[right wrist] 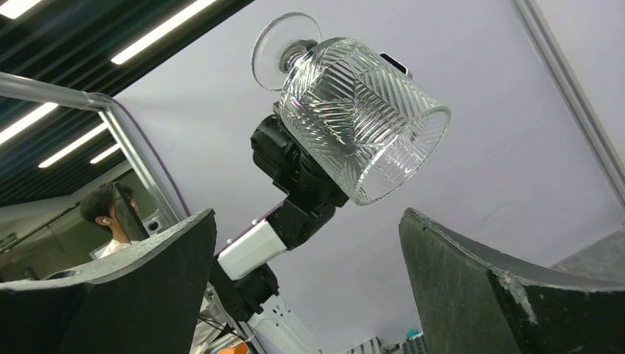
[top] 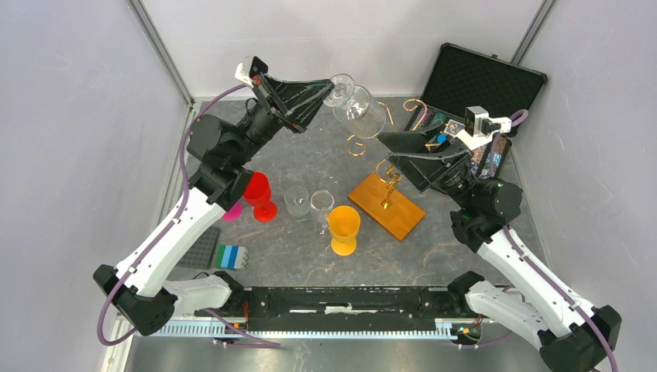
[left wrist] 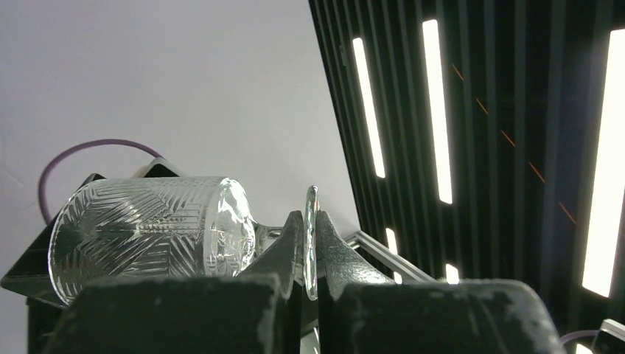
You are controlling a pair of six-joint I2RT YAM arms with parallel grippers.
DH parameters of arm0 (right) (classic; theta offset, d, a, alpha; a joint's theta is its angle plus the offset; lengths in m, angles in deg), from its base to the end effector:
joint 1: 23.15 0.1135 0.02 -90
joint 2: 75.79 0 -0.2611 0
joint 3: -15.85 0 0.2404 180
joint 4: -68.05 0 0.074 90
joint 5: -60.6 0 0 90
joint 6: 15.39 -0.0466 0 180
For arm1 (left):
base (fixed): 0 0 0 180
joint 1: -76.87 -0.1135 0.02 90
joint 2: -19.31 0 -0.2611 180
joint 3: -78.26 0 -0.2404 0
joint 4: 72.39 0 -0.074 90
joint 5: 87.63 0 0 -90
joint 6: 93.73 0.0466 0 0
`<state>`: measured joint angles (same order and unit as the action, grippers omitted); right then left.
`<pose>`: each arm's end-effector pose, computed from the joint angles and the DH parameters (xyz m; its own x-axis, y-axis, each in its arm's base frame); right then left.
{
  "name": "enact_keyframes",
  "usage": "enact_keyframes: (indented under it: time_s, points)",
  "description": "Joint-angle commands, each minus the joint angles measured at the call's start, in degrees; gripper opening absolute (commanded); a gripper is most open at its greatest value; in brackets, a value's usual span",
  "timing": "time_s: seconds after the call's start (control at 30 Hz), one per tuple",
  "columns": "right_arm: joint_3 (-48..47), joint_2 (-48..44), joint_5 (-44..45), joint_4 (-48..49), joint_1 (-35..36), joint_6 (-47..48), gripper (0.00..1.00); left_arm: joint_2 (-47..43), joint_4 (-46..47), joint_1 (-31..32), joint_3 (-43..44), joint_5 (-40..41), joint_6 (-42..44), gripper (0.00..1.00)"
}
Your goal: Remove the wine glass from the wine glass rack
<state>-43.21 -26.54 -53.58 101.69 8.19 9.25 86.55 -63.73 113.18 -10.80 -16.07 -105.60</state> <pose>0.1362 0.1053 0.4324 -0.4172 0.7168 -0.5587 -0.8376 -0.0648 0.5424 0.1838 -0.1534 0.5142 -0.8492 -0.5281 0.0081 0.2623 -0.4349 -0.8615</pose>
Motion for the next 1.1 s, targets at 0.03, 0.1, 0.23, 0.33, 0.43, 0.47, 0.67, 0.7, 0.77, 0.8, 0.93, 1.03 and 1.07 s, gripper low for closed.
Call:
enact_keyframes:
  time_s: [0.03,0.1,0.23,0.33,0.43,0.47,0.67,0.7,0.77,0.8,0.93,1.03,1.07]
  points:
    - [-1.9,2.5,-1.3,13.1,1.1,-1.3,0.97,-1.2,9.4,1.7,-0.2,1.9,-5.1,0.02]
    - [-2.8,3.6,-1.5,15.8,1.4,-1.3,0.96,-1.3,9.8,2.3,-0.7,2.1,-5.4,0.02]
    - [-4.0,6.1,-1.7,21.7,2.0,-2.0,0.91,-1.2,11.6,3.3,-1.4,2.2,-6.3,0.02]
    - [-4.4,8.1,-1.8,28.2,2.2,-3.6,0.84,-1.5,11.8,4.2,-2.0,2.6,-6.3,0.02]
    - [-5.0,10.0,-1.9,34.0,2.4,-5.5,0.73,-2.1,12.2,4.8,-3.1,3.5,-6.5,0.02]
    - [-5.3,10.6,-1.8,35.1,2.5,-5.8,0.70,-2.2,12.7,4.8,-3.5,3.7,-6.7,0.02]
    - [-6.9,12.4,-1.6,39.2,3.2,-6.3,0.53,-2.4,13.7,5.4,-4.0,3.9,-7.2,0.02]
    - [-7.2,12.7,-1.6,39.0,3.3,-6.4,0.51,-2.4,13.9,5.4,-4.1,3.9,-7.3,0.02]
    - [-8.0,13.2,-1.6,38.3,3.4,-6.6,0.47,-2.2,14.0,5.6,-4.1,3.5,-7.2,0.02]
    - [-8.5,13.4,-1.6,37.6,3.4,-6.6,0.45,-2.1,14.2,5.7,-4.0,3.3,-7.3,0.02]
    - [-9.5,13.9,-1.7,33.4,3.5,-6.4,0.32,-1.6,14.8,6.0,-3.9,2.2,-7.2,0.02]
    - [-9.6,13.7,-1.5,31.1,3.5,-6.2,0.14,-1.3,15.2,6.0,-3.6,1.7,-6.9,0.02]
    - [-9.6,13.6,-1.5,30.3,3.5,-5.8,0.08,-1.2,15.4,6.0,-3.3,1.5,-6.5,0.02]
